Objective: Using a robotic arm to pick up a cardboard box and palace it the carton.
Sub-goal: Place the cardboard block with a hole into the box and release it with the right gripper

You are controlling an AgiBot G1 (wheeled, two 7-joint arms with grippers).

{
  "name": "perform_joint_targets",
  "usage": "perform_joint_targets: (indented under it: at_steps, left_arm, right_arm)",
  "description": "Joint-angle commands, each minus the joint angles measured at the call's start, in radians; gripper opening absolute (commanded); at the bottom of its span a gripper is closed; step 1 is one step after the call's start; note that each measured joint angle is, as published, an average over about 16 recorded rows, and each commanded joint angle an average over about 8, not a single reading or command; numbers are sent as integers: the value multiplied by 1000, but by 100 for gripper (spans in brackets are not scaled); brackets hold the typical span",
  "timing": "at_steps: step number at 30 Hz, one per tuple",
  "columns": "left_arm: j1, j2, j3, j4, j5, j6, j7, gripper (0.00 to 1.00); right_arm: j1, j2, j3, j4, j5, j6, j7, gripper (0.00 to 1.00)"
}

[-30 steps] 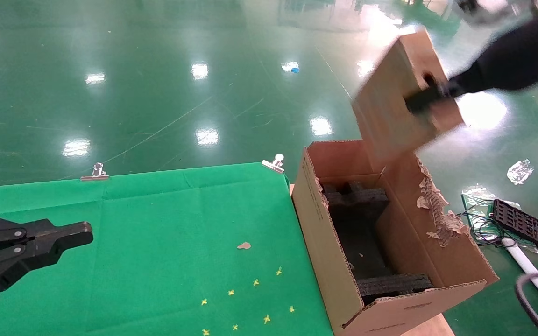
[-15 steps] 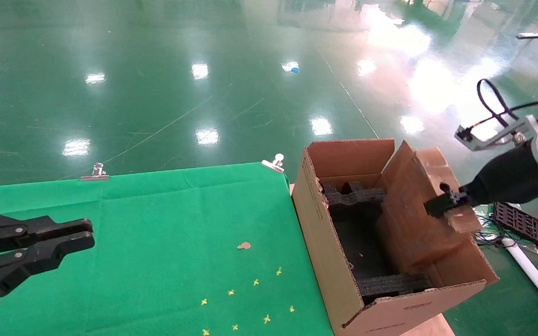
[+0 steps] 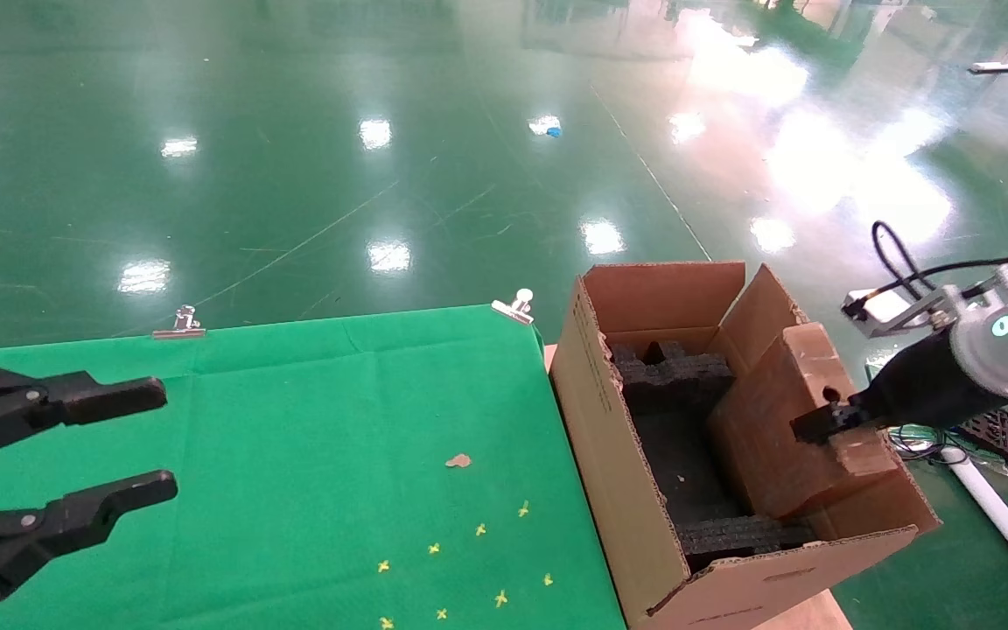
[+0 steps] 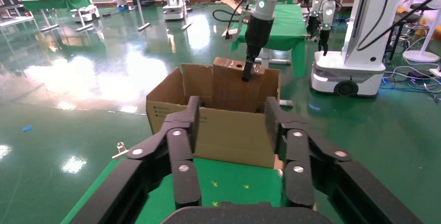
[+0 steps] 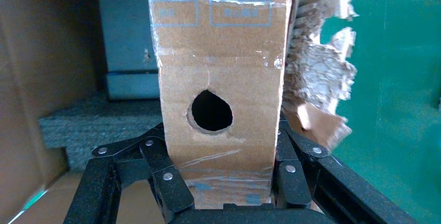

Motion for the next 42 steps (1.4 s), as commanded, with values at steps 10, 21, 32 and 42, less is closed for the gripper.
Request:
perform_joint_targets:
  at_steps: [10, 21, 32, 42]
  left_arm:
    - [0, 0, 1, 0, 0, 0, 0, 100]
    - [0, -1, 1, 0, -1, -1, 1, 100]
    - [0, -1, 2, 0, -1, -1, 1, 100]
    - [-1, -1, 2, 0, -2, -1, 1, 100]
  right_arm:
    - [-195, -97, 11, -212, 89, 151, -102, 0]
    - [-298, -198, 48, -396, 181, 166, -211, 55]
    - [-299, -268, 61, -555, 205, 116, -284, 100]
    - [-292, -303, 65, -632, 211, 91, -329, 100]
